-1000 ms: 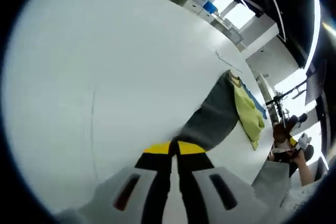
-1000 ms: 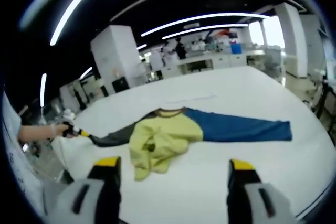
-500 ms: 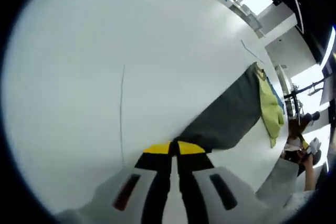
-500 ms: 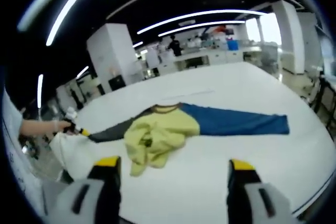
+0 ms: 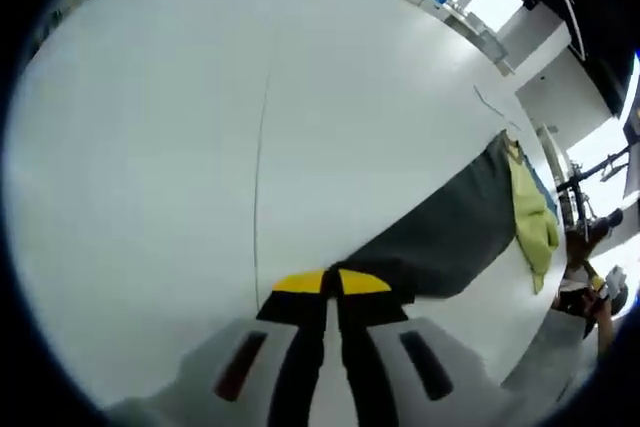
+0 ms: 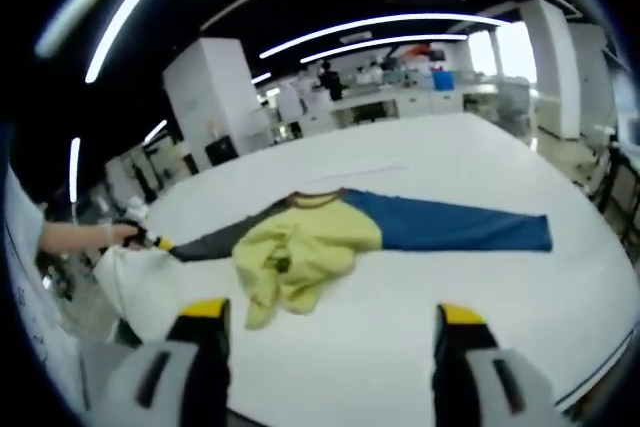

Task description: Fold the garment on the visible template until the final outline fits inside the template.

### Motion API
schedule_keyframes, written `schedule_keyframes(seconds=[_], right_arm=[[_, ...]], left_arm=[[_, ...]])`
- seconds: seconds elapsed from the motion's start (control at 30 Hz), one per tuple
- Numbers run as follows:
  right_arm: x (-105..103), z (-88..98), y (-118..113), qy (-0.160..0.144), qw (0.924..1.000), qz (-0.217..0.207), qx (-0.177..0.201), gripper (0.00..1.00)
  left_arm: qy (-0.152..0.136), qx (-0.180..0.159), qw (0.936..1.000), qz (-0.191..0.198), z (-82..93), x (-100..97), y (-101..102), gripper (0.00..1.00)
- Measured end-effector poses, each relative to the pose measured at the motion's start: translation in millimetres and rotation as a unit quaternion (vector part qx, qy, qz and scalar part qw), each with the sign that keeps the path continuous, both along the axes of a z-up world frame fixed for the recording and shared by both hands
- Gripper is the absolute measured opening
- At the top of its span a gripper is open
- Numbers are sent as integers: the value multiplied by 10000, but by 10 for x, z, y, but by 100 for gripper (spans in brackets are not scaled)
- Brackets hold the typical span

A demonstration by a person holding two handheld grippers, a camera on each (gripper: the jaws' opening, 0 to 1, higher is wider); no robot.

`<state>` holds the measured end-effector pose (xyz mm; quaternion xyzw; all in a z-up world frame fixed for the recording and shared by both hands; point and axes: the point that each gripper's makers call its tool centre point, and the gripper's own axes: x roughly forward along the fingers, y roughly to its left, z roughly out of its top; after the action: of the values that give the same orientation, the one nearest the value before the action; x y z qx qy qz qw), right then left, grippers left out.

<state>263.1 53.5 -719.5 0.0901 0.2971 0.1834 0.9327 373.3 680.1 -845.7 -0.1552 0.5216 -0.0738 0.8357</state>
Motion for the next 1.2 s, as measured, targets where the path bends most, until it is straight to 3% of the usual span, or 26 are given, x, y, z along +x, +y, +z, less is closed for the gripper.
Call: schedule_keyframes(seconds=[0.2,0.37,0.43,0.53,0.63,0.77,0.9,1.03,1.2], right_arm=[[12,-14,79,3,10000,95,14,84],[16,-14,118,-10,9999,152,34,84],[14,-10,131,-18,9999,150,50,84],[5,-8,146,-21,9998,157,84,83],[0,10,170,-31,9997,122,185,83],[-15,8,194,-14,9998,151,149,83],[-15,5,195,-5,9998,179,125,83],[-7,4,160,-21,9998,158,147,83],[-37,19,155,-17,9998,122,161,83]], left_arm=[[-570,472,9970,-242,149,31,78,7],[-877,540,9935,-485,226,44,23,36],[-1016,698,9896,-743,304,-38,-43,47],[-1223,888,9810,-1215,391,-186,-244,51],[-1242,1032,9760,-1461,350,-211,-268,55],[-1364,1058,9708,-1664,348,-233,-391,51],[-1500,1303,9598,-1984,341,-248,-534,43],[-1519,1369,9574,-2039,280,-246,-599,35],[-1432,1335,9589,-2055,128,-186,-607,27]])
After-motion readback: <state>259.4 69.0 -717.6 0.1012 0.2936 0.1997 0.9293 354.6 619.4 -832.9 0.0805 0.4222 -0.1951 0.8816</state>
